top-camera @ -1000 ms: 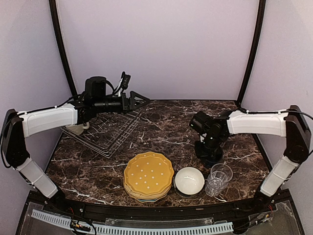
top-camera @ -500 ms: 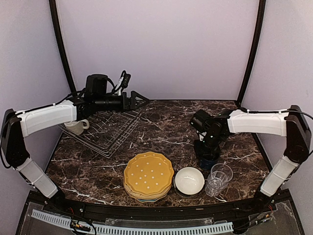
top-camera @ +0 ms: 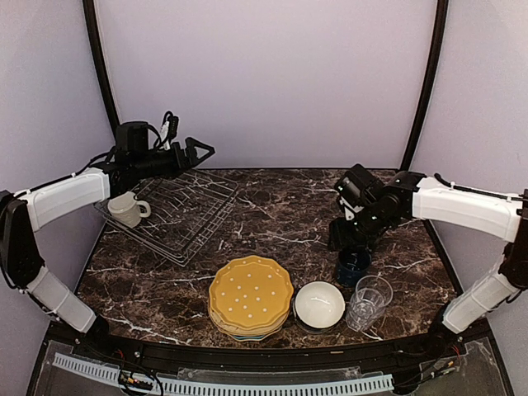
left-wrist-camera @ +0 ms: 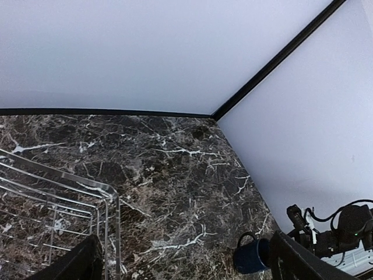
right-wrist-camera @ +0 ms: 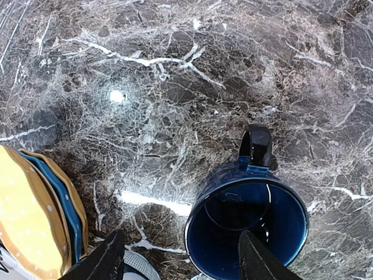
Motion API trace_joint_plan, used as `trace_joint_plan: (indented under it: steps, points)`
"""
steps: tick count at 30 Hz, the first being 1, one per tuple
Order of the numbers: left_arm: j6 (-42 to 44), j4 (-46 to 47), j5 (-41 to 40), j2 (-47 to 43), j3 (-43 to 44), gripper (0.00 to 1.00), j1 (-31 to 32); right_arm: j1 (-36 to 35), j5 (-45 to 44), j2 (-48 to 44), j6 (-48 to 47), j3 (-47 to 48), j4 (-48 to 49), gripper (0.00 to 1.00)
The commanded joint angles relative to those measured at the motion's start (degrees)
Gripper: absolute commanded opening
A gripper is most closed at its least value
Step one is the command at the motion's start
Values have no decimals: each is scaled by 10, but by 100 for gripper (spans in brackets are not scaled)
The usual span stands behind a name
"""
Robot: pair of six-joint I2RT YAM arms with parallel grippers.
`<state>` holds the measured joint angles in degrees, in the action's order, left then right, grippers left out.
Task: Unload the mixed dishes from the dish rack
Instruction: Grab the cup from the dish rack.
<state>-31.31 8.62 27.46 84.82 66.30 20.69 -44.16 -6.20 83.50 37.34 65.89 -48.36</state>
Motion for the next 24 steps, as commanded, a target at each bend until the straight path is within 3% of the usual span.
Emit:
trace_joint_plan:
  steps: [1,6,11,14,17,24]
  points:
    - [20,-121,-74,15,40,99,-9,3,-10,-11,-2,4,13,65]
    - [-1,-270,-271,37,102,99,-9,3,-18,-16,-6,-3,27,66]
    - [-105,-438,-456,71,177,99,-9,3,-53,-39,-11,-20,43,69]
    - [-186,-537,-498,97,199,98,-10,3,-58,-56,-32,-27,70,69]
    - [-270,-563,-498,116,200,93,-13,3,-66,-73,-54,-35,101,70]
    - [-377,-690,-550,212,291,92,-19,3,-59,-113,-78,-58,147,70]
